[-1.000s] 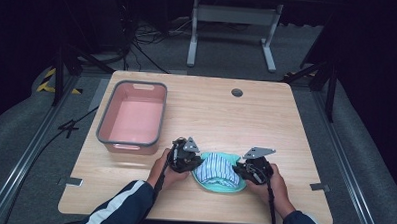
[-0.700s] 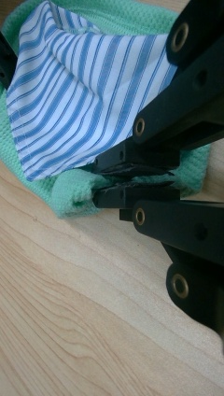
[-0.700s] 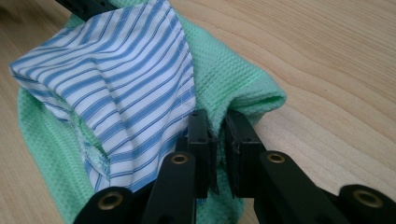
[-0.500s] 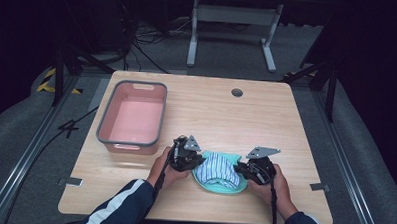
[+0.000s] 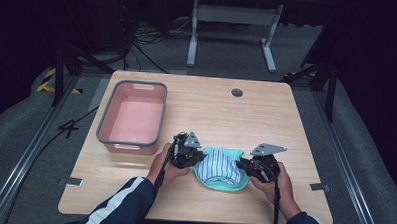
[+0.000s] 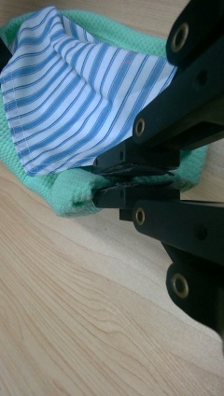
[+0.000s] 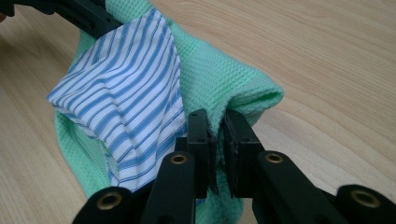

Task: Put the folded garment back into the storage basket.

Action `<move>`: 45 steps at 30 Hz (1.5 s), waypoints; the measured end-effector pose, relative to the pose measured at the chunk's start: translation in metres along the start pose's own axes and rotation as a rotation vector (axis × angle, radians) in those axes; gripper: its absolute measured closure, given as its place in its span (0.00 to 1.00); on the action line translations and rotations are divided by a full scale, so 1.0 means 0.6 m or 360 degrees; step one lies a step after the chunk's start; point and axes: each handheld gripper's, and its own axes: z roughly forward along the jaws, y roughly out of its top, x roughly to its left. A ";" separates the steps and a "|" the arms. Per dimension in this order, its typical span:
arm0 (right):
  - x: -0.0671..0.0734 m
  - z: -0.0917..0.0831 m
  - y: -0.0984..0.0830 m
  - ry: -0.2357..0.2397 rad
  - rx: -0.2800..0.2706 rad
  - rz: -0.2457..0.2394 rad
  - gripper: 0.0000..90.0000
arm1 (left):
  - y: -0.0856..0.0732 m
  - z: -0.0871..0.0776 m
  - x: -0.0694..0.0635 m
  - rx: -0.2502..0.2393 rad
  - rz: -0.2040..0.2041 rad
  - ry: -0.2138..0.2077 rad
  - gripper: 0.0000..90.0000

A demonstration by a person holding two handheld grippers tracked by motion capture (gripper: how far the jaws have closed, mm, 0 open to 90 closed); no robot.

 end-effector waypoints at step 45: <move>0.024 -0.022 0.132 -0.0010 -0.0168 -0.0050 0.91 | 0.064 -0.120 0.050 -0.0134 -0.0008 0.0166 0.93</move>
